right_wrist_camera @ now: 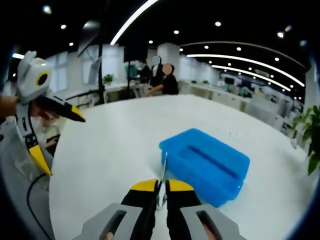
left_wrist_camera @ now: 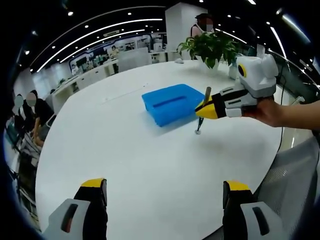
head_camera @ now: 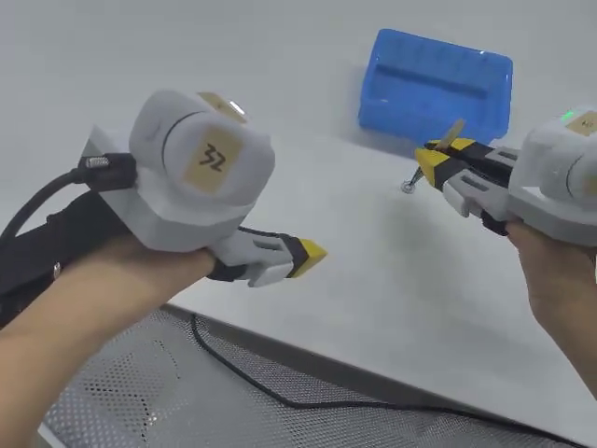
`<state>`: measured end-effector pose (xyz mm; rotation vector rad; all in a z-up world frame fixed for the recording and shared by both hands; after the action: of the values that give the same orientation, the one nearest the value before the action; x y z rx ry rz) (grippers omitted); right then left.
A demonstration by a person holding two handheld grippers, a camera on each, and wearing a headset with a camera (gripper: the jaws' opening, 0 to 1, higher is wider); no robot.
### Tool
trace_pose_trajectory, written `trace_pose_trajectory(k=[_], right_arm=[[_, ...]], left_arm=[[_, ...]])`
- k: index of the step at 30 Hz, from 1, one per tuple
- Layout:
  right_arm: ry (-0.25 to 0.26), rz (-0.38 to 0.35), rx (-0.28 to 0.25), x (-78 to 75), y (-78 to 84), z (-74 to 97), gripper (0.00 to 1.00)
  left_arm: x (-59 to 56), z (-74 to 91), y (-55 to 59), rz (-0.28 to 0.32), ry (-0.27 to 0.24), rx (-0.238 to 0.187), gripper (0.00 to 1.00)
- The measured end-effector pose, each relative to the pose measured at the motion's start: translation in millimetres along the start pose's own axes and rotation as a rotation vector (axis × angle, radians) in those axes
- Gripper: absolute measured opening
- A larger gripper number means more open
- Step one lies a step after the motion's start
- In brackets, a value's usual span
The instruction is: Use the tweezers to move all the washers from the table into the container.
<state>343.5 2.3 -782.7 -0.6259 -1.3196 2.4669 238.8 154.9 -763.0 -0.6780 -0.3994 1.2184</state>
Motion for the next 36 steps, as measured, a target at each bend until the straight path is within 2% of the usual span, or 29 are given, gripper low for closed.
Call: trace_pose_trajectory(k=[6,11,16,21,31,34,36], right_arm=[[-0.010,0.074,0.012,8.2,-0.7,-0.5,0.03],[-0.010,0.121,0.032,8.2,-1.2,-1.6,0.03],[-0.006,0.113,0.037,4.7,-0.8,-1.7,0.03],[0.003,0.037,0.019,-1.5,0.3,0.6,0.03],[0.015,-0.017,0.005,-7.3,1.1,-0.7,0.03],[0.013,-0.079,-0.015,-8.6,0.6,-1.8,0.03],[0.009,-0.092,-0.015,-9.1,2.2,-2.3,0.03]], left_arm=[[0.0,-0.1,0.4,0.001,-0.001,-0.001,0.98],[-0.2,0.1,1.5,-0.001,-0.001,0.003,0.98],[-0.4,-0.3,1.0,-0.002,0.000,0.003,0.98],[-0.4,-1.2,0.0,0.001,0.003,-0.001,0.98],[0.3,-2.0,0.7,-0.002,0.003,0.002,0.98],[0.4,-2.3,0.6,-0.004,0.003,0.002,0.98],[0.1,-2.5,0.8,-0.004,0.004,0.003,0.98]])
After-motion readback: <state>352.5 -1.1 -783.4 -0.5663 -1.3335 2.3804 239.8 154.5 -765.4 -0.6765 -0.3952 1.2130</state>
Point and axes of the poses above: the centre of the closed fingertips' face, and the gripper's own axes: z roughly backward along the fingers, x roughly to its left, y roughly out of its underside, the point moved 4 cm from there along z, roughly backward along the fingers, and after that the axes turned 12 degrees about z, right-handed, at the moved point
